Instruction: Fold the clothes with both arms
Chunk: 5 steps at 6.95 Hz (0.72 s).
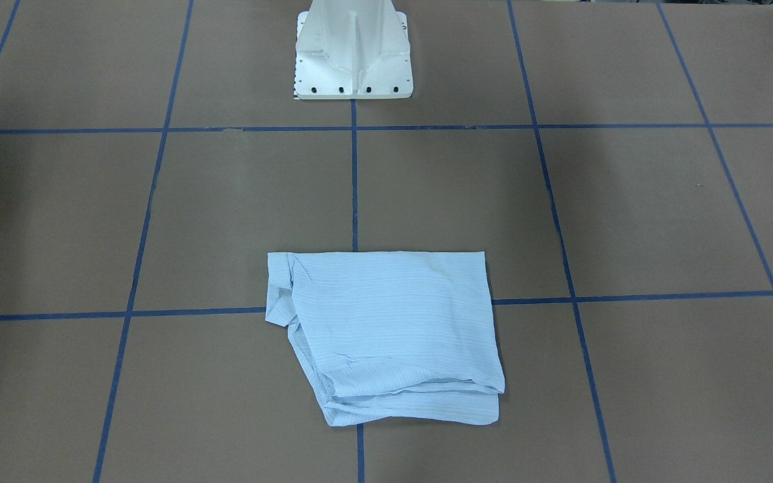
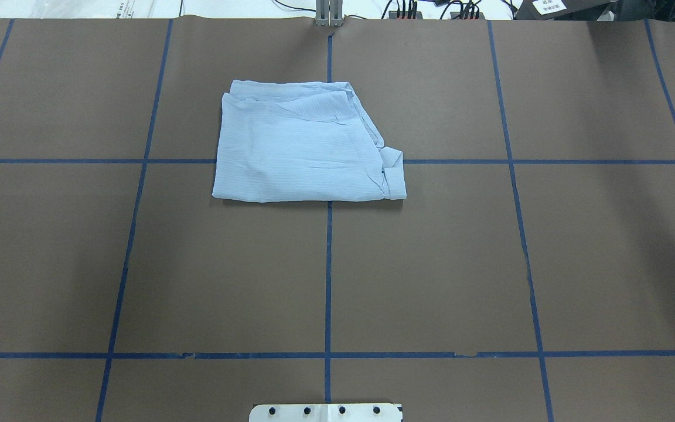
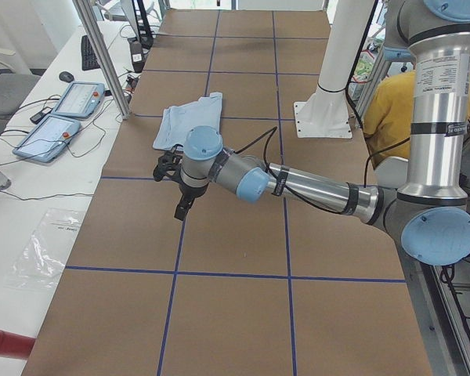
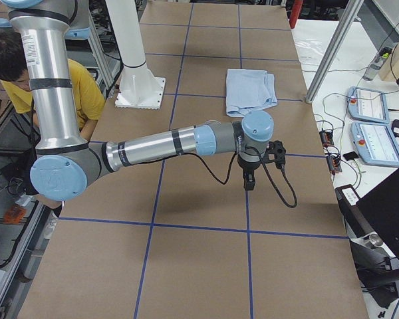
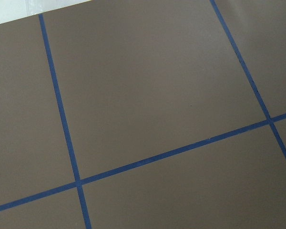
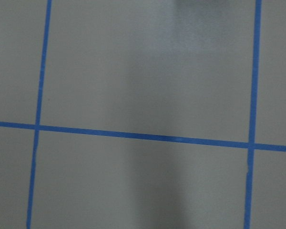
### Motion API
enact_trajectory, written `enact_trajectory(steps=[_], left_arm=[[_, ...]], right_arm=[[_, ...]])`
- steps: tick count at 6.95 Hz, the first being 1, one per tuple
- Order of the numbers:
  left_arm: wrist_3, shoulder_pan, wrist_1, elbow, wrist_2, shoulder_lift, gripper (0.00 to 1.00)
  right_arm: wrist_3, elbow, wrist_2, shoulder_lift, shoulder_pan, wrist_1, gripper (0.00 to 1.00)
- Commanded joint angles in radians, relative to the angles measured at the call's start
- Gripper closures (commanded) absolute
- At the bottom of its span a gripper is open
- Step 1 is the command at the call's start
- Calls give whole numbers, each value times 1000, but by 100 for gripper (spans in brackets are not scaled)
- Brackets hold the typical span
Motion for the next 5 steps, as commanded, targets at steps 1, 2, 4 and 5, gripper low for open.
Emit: enact_trajectory(steps=[1, 2, 4, 5], left_arm=[[-3, -2, 0, -14, -1, -1, 0], [-3, -3, 0, -47, -51, 0, 0], [-6, -3, 3, -60, -92, 6, 0], [-6, -3, 3, -57, -89, 5, 0]], right_arm=[[-1, 26, 17, -29, 0, 3, 0], [2, 91, 9, -23, -36, -3, 0], [-4, 89, -44, -20, -63, 0, 0], [-12, 90, -89, -11, -73, 2, 0]])
